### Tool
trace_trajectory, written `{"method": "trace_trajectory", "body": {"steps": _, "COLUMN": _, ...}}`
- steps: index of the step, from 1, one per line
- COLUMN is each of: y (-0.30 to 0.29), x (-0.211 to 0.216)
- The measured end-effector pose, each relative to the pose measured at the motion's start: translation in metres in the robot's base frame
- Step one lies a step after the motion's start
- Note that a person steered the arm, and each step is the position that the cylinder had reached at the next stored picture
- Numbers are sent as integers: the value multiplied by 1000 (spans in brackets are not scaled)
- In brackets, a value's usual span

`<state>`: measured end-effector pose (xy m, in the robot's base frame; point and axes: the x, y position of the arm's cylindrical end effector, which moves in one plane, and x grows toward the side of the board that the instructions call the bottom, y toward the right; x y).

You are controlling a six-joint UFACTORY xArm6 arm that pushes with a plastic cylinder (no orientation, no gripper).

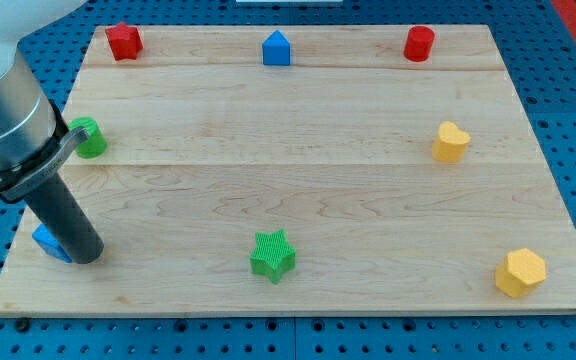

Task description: Move the arm to the center of the board

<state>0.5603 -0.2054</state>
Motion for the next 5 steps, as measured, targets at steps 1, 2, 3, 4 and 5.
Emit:
{"method": "trace_trajectory", "body": {"steps": 1, "y": 0, "x": 0}}
{"method": "trace_trajectory", "body": {"steps": 2, "y": 6, "x": -2}}
{"method": "trace_trajectory", "body": {"steps": 3, "y": 33, "x": -23}}
{"method": "trace_trajectory", "body": {"steps": 4, "y": 48, "x": -34}}
{"method": "trace_trajectory", "body": {"steps": 5, "y": 48, "x": -34}}
